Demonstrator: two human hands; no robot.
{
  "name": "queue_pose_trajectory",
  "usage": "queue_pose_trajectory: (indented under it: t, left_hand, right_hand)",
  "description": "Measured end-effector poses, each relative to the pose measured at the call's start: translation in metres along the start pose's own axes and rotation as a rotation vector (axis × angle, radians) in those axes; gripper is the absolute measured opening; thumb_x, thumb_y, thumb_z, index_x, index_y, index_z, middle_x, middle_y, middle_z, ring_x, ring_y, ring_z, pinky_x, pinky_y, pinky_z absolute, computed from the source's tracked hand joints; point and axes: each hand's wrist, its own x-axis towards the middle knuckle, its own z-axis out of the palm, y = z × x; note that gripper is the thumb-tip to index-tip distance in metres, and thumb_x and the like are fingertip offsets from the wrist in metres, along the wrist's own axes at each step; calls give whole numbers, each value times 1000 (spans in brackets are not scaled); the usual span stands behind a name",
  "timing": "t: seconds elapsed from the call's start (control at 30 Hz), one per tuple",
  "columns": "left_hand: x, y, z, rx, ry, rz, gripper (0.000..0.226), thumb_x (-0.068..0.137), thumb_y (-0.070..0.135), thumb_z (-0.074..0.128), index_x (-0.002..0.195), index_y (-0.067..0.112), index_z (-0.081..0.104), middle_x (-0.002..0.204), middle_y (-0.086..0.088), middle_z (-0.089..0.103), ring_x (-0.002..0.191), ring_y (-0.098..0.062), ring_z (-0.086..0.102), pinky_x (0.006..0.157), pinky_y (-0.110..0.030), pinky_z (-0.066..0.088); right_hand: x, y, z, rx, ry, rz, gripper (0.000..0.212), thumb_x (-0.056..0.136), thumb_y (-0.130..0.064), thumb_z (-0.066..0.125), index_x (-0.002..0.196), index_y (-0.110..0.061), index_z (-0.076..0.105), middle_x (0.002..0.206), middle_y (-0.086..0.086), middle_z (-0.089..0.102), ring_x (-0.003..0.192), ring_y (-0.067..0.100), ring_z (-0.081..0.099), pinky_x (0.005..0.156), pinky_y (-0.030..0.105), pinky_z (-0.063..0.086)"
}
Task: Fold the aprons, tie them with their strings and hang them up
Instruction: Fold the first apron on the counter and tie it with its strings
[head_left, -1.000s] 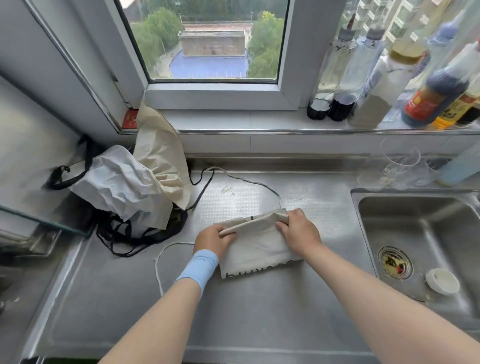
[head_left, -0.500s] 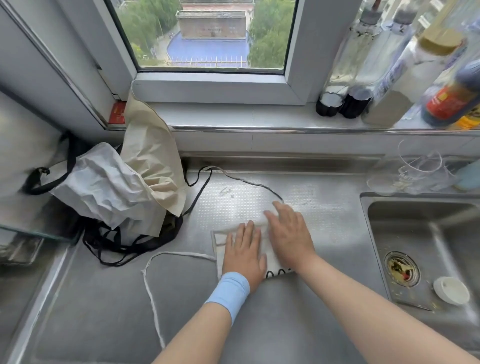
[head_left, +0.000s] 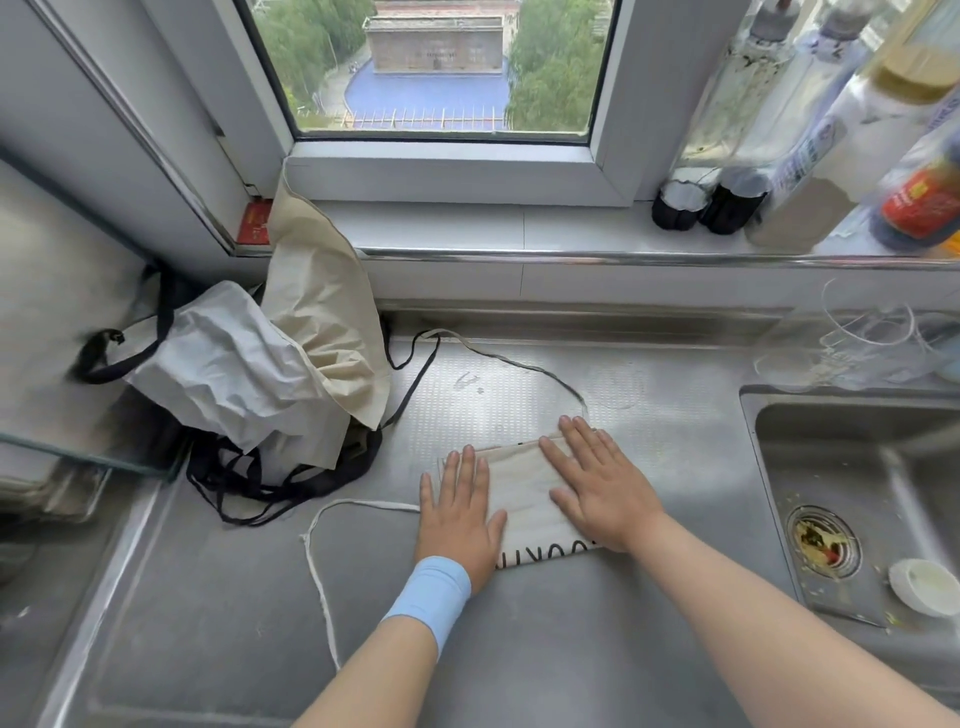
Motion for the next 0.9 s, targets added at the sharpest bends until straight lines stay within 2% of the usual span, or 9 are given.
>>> queue_pose_trajectory:
  t: [0.13,0.3,0.43,0.5,0.57,0.67,0.73,0.83,0.9]
  left_hand:
    - [5,24,-14,178,10,31,64,92,29,25,150,0,23,157,-21,20,146,-36,15,114,-60,-13]
    - [4,38,-10,-27,-22,276,57,79,16,25,133,15,46,139,-7,54,128,-25,52,102,-42,46]
    - [-10,3,-8,-141,28,334,41,76,5,33,113,17,47,141,-7,51,131,-26,48,106,-44,42]
    - [-16,-12,-6,-140,74,364,40,74,-4,47,107,18,47,143,-8,48,134,-27,45,109,-46,37]
    - [-21,-18,-8,-144,106,367,45,66,-8,62,100,18,48,139,-10,51,131,-28,48,106,-47,41]
    - [-27,-18,-17,-134,183,341,32,69,2,56,95,19,51,125,-7,52,115,-31,54,98,-43,44]
    - [-30,-19,-20,-150,194,310,23,72,16,61,94,19,56,111,-4,50,102,-29,52,88,-37,45]
    - [-41,-24,-28,-115,86,314,46,75,57,57,106,23,56,107,2,49,104,-22,44,90,-33,43]
    - [-45,-32,-32,-133,28,327,55,73,63,56,111,24,52,114,6,48,110,-17,39,91,-30,43]
  right_hand:
    - [2,-9,0,-70,19,-47,66,96,-47,30,151,-12,37,159,15,27,148,30,24,116,45,17]
    - [-2,-24,-4,-115,105,-103,53,91,-23,31,138,-12,53,152,18,41,134,38,46,97,47,45]
    - [-21,-28,-9,-31,152,-118,26,87,-18,44,110,-20,55,112,5,46,90,30,57,70,39,45]
    - [-34,-23,-13,18,108,-168,20,87,-31,52,105,-21,52,107,3,46,91,27,53,71,37,44]
    - [-48,-20,-19,29,39,-217,40,83,-54,52,107,-22,51,113,2,49,98,25,49,73,38,45]
    - [-56,-19,-28,0,-21,-238,56,73,-66,51,110,-23,52,118,0,48,102,23,47,77,38,42]
    - [-56,-21,-30,-51,-39,-245,48,74,-56,50,106,-21,54,114,2,51,99,25,50,80,39,42]
    - [-56,-23,-27,-107,-51,-257,35,71,-38,46,95,-14,56,105,7,58,88,30,58,78,42,49]
    - [-58,-24,-25,-59,-19,-216,28,75,-34,43,90,-13,55,101,6,61,81,28,63,61,38,53]
